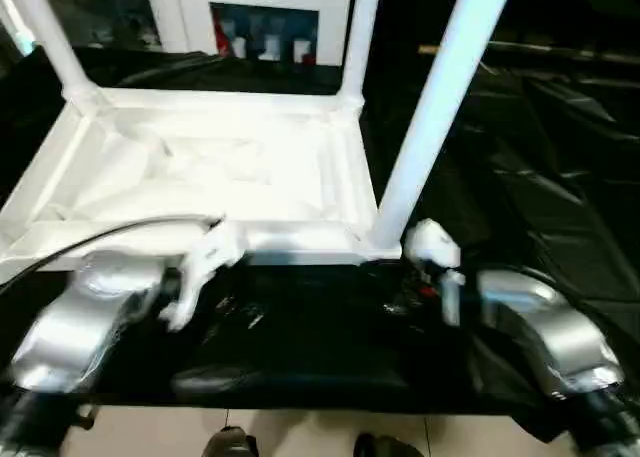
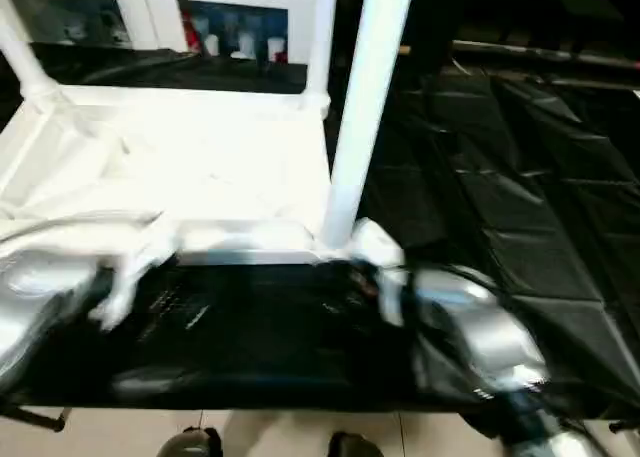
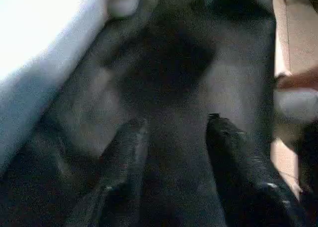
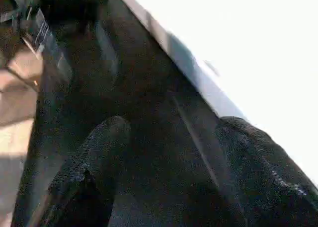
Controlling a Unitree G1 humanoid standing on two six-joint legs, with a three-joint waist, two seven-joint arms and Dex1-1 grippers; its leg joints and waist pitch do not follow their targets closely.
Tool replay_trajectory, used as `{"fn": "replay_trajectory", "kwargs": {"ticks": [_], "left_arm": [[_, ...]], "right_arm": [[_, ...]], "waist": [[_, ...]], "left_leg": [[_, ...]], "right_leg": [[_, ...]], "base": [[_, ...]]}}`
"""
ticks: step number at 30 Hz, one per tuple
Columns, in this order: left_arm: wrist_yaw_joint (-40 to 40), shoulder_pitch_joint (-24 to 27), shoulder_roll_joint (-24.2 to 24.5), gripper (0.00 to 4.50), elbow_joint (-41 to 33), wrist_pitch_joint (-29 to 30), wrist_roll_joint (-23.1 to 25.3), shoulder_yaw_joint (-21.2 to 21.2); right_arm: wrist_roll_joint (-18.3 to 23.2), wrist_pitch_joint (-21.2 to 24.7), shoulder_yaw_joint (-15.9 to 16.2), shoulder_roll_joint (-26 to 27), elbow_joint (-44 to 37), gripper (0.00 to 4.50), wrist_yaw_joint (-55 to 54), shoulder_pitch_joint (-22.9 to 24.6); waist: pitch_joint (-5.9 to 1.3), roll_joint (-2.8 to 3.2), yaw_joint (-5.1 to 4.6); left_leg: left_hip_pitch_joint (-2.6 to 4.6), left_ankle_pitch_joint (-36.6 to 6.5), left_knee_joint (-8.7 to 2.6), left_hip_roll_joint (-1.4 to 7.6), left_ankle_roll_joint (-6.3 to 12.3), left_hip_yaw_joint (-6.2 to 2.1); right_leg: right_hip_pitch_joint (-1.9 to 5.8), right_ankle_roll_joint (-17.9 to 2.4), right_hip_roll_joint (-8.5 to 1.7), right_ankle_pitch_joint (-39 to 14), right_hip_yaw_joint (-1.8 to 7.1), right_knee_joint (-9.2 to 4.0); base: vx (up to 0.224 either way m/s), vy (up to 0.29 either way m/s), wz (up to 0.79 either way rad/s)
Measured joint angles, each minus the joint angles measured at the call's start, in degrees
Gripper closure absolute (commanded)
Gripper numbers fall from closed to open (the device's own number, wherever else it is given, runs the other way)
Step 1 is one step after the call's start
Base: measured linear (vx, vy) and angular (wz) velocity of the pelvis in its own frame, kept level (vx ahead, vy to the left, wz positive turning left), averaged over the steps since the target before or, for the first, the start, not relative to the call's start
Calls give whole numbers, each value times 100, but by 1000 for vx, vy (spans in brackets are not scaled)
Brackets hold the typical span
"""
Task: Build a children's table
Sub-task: Rotate leg to tighten, then rotate table base
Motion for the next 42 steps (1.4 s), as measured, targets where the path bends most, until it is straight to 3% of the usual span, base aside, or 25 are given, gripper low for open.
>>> {"fn": "replay_trajectory", "kwargs": {"ticks": [4,8,13,17,24,28,31,32,35,39,42], "left_arm": [[180,463,132,173,-198,111,-28,333],[476,780,131,137,-225,-49,-4,657],[967,1432,38,102,-285,-411,4,1258],[1044,1821,4,70,-294,-628,-46,1536],[1060,2475,-73,24,-369,-989,-272,1972],[920,3062,-64,3,-448,-1147,-445,2410],[822,3297,-35,3,-441,-1203,-509,2629],[749,3438,-13,3,-263,-1353,-554,2924],[720,3472,47,3,160,-1564,-612,3403],[808,3138,53,3,571,-1596,-1171,4116],[844,2979,112,3,645,-1505,-1420,4394]], "right_arm": [[-14,-155,20,369,461,138,-245,-309],[-65,-443,-50,682,965,138,-764,-602],[-391,-916,-578,967,2448,138,-2135,-1465],[-521,-1155,-971,840,3471,138,-3177,-2011],[-506,-1781,-1375,654,4975,138,-4196,-2727],[-590,-2001,-1495,449,5228,138,-4240,-2778],[-656,-2096,-1497,420,5276,138,-4098,-2779],[-658,-2187,-1491,417,5264,138,-3785,-2739],[-655,-2308,-1456,416,5241,138,-3401,-2575],[-629,-2447,-1250,421,4976,138,-2729,-2157],[-628,-2447,-1134,411,4703,138,-2345,-1896]], "waist": [[8,2,33],[9,-5,-6],[18,-14,-78],[21,-13,-11],[27,-6,-9],[31,-11,-22],[35,-14,-86],[41,-25,-148],[47,-41,-166],[50,-54,-96],[57,-43,-52]], "left_leg": [[-2,1,-1,-2,-1,-1],[-4,1,-3,-2,-3,-1],[-8,5,-4,-4,-9,-1],[-8,4,-10,-17,-9,0],[-13,4,-21,-26,-9,3],[-15,2,-26,-26,-9,4],[-12,3,-28,-23,-9,3],[-13,3,-29,-16,-9,0],[-14,2,-29,7,-9,-1],[-15,0,-27,45,-15,2],[-11,-1,-26,47,-17,5]], "right_leg": [[4,3,-2,-2,0,-4],[1,3,-1,-1,2,-5],[-3,0,0,0,3,-5],[-1,3,-1,-2,3,-12],[-13,8,0,-5,2,-12],[-14,13,1,-9,2,-16],[-19,13,7,-8,4,-12],[-21,13,16,-8,3,-12],[-21,11,36,-7,3,-16],[-19,-3,74,1,2,-29],[-19,-7,77,3,5,-27]], "base": [[0,0,0],[0,0,0],[0,0,0],[0,0,0],[0,0,0],[0,0,0],[0,0,0],[0,0,0],[0,0,0],[0,0,0],[0,0,0]]}}
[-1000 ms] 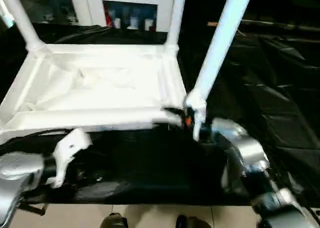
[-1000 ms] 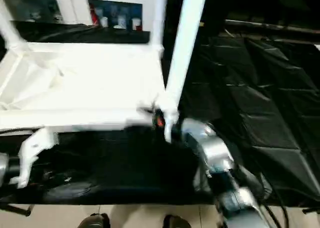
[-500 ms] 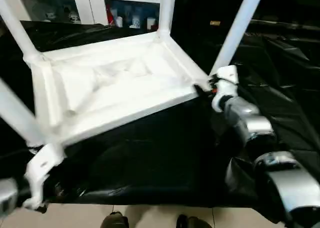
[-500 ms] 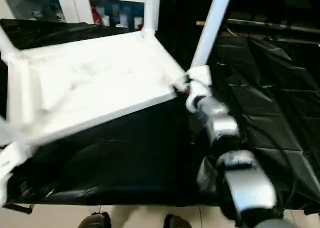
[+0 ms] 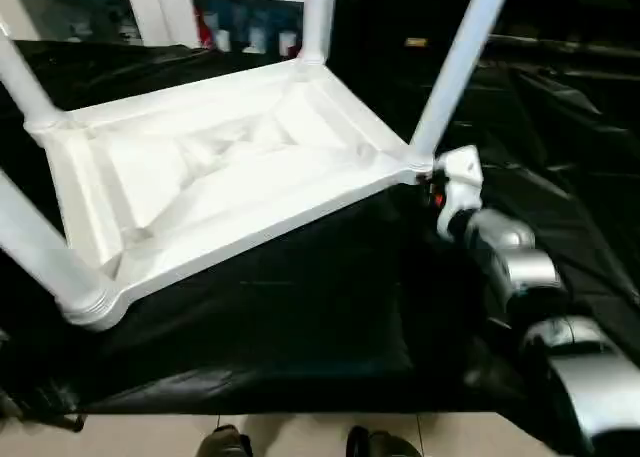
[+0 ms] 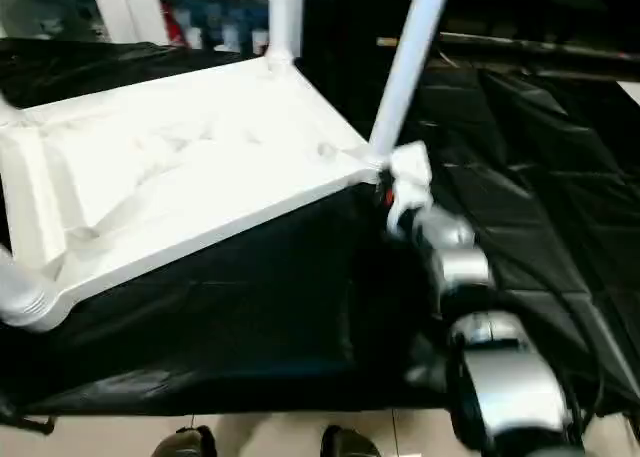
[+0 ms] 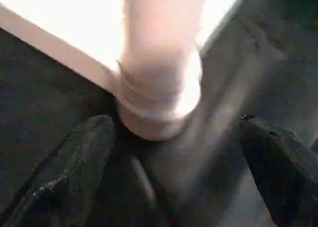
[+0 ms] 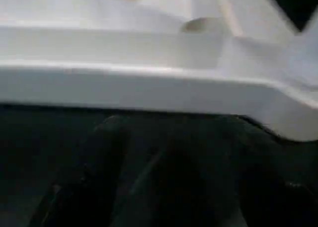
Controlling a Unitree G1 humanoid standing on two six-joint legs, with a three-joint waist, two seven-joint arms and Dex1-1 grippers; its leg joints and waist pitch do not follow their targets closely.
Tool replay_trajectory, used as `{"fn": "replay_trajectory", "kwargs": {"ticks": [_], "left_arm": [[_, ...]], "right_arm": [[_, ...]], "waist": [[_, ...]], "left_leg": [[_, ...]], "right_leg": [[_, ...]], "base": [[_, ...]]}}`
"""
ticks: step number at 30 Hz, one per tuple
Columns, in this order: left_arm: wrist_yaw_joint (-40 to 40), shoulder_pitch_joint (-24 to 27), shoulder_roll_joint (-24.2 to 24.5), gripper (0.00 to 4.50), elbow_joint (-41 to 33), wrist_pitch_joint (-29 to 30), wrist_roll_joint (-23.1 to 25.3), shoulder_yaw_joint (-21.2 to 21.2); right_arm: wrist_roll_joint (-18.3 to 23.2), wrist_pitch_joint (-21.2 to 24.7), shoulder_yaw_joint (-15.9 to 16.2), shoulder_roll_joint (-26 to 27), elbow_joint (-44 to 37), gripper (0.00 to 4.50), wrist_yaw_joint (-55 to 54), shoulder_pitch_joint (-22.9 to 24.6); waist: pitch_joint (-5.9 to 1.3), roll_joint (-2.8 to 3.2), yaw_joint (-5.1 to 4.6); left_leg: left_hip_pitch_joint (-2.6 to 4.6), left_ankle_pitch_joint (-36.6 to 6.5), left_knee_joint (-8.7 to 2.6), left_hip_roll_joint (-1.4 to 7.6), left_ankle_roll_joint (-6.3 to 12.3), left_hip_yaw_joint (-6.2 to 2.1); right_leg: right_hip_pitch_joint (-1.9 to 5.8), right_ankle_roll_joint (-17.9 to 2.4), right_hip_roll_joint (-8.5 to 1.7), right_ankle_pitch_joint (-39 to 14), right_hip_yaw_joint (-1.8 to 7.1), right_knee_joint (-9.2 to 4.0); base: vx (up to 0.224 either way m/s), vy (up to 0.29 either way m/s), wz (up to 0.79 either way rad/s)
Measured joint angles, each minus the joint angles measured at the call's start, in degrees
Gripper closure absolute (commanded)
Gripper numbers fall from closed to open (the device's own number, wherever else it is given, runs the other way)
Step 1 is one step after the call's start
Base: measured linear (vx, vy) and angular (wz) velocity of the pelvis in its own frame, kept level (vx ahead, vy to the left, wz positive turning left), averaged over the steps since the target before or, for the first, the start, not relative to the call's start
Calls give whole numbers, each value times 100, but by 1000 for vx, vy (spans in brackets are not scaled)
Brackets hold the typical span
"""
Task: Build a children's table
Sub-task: Rotate table base
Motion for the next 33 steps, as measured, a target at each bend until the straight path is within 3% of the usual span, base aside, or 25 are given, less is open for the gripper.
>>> {"fn": "replay_trajectory", "kwargs": {"ticks": [7,10,17,22,33], "left_arm": [[260,-608,5,3,69,115,-310,70],[510,-1197,-266,3,75,121,-585,-60],[1058,-2016,-1155,3,-518,720,-1311,-877],[1132,-2482,-1489,3,-995,984,-1644,-1773],[1132,-3394,-2320,3,-1100,1380,-1663,-3543]], "right_arm": [[-27,-8,59,-93,-185,138,239,183],[-84,-67,89,-39,-185,138,223,183],[-424,-25,158,190,151,138,-516,54],[-532,19,218,525,289,138,-789,-122],[-668,26,215,908,741,138,-1089,-503]], "waist": [[2,4,67],[-1,-1,79],[-2,-4,88],[-2,-11,72],[-4,-15,9]], "left_leg": [[10,3,9,5,-5,2],[11,11,14,4,-19,2],[5,22,34,4,-33,-1],[6,22,63,4,-34,-7],[-12,26,67,5,-40,-7]], "right_leg": [[5,-13,3,8,1,6],[4,-19,2,12,3,15],[0,-27,-2,17,3,42],[-3,-26,-3,16,7,76],[-22,-26,-2,17,8,85]], "base": [[0,0,0],[0,0,0],[0,0,0],[0,0,0],[0,0,0]]}}
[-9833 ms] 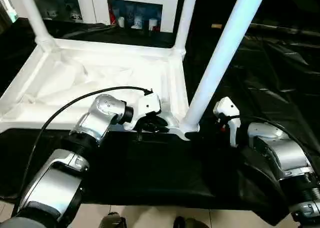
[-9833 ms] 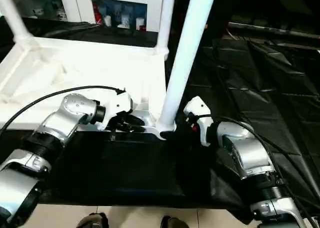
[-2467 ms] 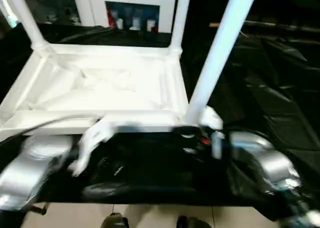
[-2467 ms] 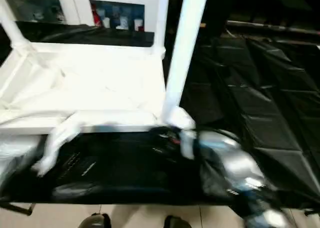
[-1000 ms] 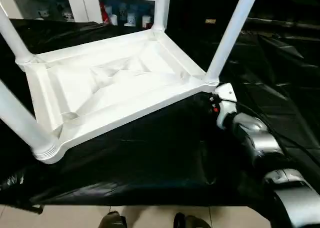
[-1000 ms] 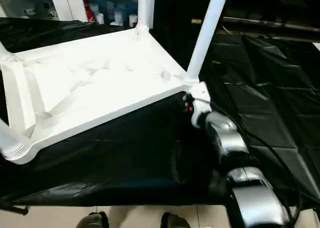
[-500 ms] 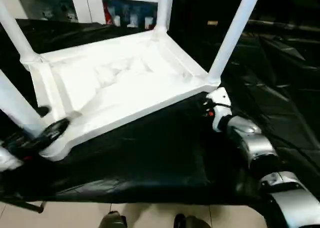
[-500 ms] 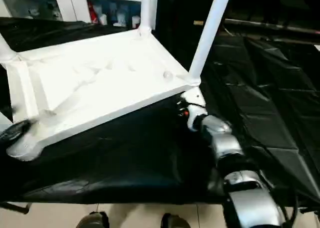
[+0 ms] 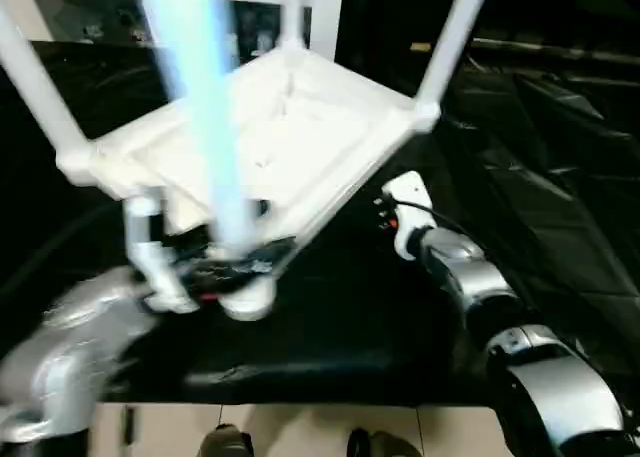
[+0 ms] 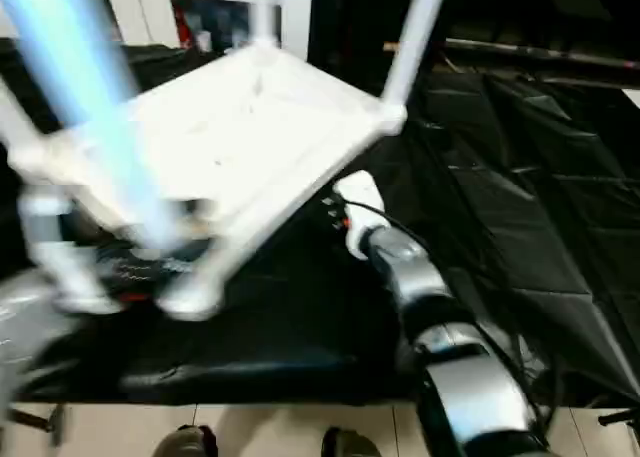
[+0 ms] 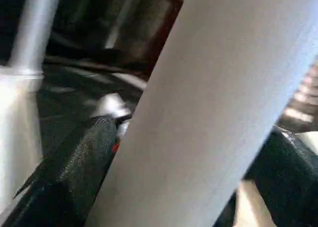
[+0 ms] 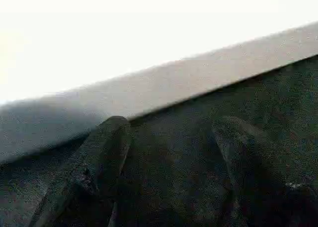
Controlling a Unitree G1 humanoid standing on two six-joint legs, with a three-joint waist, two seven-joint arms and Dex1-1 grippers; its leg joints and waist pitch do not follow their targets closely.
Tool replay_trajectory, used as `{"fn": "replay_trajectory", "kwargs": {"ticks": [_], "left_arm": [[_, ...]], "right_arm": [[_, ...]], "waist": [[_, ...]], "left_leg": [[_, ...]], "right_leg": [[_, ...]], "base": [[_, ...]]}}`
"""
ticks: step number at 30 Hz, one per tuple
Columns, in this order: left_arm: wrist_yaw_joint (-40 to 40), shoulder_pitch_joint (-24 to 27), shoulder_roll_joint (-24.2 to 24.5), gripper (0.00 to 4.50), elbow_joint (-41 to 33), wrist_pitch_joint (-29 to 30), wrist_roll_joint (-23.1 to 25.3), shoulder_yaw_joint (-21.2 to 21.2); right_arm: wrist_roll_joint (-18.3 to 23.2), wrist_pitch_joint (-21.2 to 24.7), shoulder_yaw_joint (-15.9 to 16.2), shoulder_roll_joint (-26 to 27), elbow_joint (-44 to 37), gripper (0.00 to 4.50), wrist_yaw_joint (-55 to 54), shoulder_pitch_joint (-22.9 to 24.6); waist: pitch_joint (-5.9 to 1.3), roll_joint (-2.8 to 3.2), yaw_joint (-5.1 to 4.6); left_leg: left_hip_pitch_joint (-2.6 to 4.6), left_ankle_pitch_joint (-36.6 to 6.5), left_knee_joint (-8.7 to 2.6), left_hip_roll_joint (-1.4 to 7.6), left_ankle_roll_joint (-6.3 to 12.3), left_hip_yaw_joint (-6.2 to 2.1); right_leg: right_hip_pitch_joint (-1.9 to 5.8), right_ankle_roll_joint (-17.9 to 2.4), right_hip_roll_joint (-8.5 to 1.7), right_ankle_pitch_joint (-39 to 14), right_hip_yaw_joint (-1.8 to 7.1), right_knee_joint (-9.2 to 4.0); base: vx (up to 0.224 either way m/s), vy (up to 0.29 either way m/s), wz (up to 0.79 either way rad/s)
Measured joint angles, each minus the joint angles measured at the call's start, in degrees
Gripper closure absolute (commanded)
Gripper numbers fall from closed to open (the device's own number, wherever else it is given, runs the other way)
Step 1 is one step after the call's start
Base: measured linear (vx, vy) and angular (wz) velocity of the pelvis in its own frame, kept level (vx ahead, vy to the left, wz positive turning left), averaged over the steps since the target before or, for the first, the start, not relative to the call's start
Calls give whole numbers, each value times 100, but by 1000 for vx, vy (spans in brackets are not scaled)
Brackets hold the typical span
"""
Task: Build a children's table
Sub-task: Rotate table base
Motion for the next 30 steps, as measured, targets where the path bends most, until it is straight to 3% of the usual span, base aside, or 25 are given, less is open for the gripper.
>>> {"fn": "replay_trajectory", "kwargs": {"ticks": [3,8,12,18,30], "left_arm": [[10,-430,-275,3,250,-51,131,-320],[62,-867,-644,3,677,-270,361,-753],[57,-1183,-924,3,1157,-560,605,-1004],[66,-1484,-1190,3,1628,-934,913,-1230],[-2,-1594,-1485,3,2035,-1480,1255,-1493]], "right_arm": [[-42,-2,13,56,33,138,13,-8],[-90,-31,42,111,82,138,28,-7],[-100,-93,-16,97,155,138,24,-7],[-104,-95,-60,83,166,138,20,-7],[-101,-133,-116,111,176,138,261,12]], "waist": [[0,-3,-39],[0,-4,-189],[-1,-5,-233],[-1,-4,-250],[-2,-4,-243]], "left_leg": [[-4,1,3,0,1,2],[-1,4,4,2,-3,2],[-2,6,6,3,-4,2],[-1,6,10,4,-3,2],[-2,7,20,5,-2,2]], "right_leg": [[-7,-1,0,1,2,6],[-14,-3,2,2,2,19],[-15,-7,3,5,2,22],[-15,-12,3,8,1,23],[-15,-19,3,12,0,25]], "base": [[0,0,0],[0,0,0],[0,0,0],[0,0,0],[0,0,0]]}}
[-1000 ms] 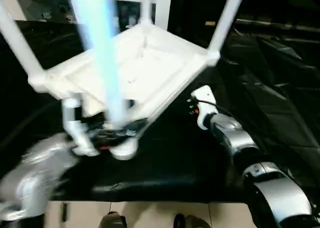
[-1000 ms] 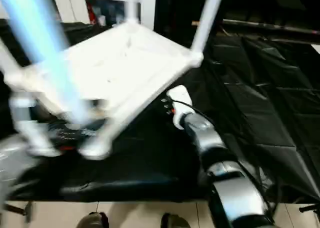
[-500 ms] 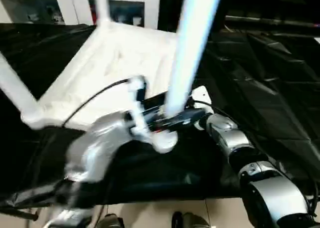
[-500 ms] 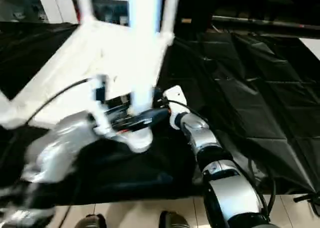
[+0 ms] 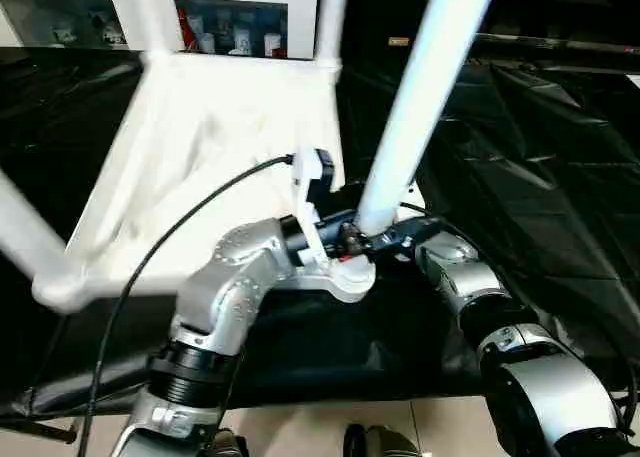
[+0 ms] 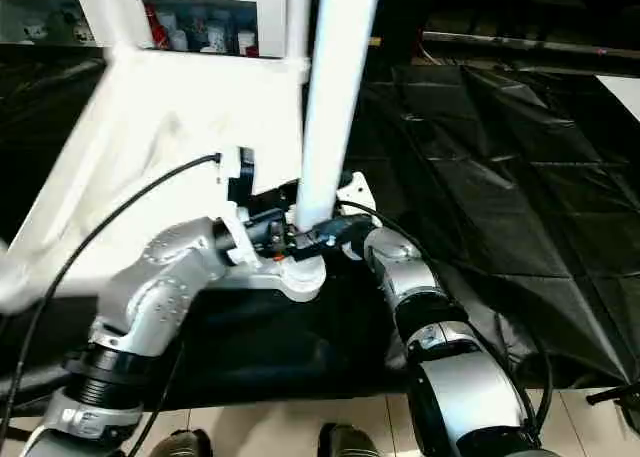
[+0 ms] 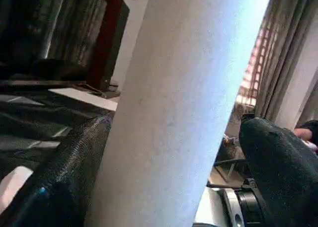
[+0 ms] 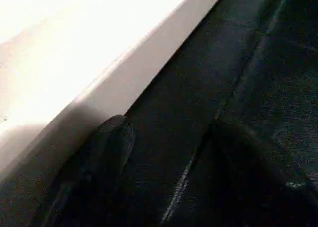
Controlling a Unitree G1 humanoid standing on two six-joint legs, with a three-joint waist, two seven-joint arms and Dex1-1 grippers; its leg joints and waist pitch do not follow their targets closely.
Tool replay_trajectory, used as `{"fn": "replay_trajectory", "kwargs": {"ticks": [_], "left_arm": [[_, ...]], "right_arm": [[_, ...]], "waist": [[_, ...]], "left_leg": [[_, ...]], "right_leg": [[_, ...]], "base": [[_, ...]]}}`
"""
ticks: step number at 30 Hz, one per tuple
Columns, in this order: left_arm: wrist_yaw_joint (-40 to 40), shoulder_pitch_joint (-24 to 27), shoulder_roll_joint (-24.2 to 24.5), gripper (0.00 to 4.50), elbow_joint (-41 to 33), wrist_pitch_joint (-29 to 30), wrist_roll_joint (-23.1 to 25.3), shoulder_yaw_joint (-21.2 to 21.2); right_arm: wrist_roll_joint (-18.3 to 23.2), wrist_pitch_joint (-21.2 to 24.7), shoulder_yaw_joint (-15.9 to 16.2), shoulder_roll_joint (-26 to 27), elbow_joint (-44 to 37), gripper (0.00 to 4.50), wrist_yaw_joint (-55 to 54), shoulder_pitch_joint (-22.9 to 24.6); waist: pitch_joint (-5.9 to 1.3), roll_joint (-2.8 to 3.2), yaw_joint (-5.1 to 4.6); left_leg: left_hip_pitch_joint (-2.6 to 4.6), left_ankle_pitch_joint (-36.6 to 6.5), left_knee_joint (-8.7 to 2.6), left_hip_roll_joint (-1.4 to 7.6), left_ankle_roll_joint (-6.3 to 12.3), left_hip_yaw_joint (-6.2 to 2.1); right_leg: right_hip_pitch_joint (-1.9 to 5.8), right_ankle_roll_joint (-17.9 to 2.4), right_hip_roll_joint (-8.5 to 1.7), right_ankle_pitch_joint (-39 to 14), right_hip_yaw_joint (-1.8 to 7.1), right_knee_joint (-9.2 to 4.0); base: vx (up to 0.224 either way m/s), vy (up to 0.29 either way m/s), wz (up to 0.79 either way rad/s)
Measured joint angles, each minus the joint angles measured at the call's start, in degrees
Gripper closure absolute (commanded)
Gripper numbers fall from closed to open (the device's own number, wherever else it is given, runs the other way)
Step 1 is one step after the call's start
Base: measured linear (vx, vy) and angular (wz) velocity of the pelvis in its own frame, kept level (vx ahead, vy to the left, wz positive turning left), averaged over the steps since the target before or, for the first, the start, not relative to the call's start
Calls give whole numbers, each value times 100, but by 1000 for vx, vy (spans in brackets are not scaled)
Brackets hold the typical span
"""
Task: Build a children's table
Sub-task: Rotate table base
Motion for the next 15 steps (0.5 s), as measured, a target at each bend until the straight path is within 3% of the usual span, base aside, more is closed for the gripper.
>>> {"fn": "replay_trajectory", "kwargs": {"ticks": [6,10,15], "left_arm": [[160,-252,302,3,560,-435,640,-162],[14,-246,720,3,642,-404,773,-160],[-591,155,1784,3,445,-281,1067,-309]], "right_arm": [[9,-203,-80,158,104,138,-286,-53],[55,-262,-182,83,100,138,-288,-176],[124,-320,-239,-576,-254,138,274,-77]], "waist": [[1,3,2],[2,4,88],[2,4,186]], "left_leg": [[2,1,13,1,1,-2],[0,1,17,1,1,-2],[-6,0,17,0,0,-1]], "right_leg": [[-1,-6,0,4,1,13],[-1,-5,-2,3,1,16],[-1,-5,-3,3,-2,10]], "base": [[0,0,0],[0,0,0],[0,0,0]]}}
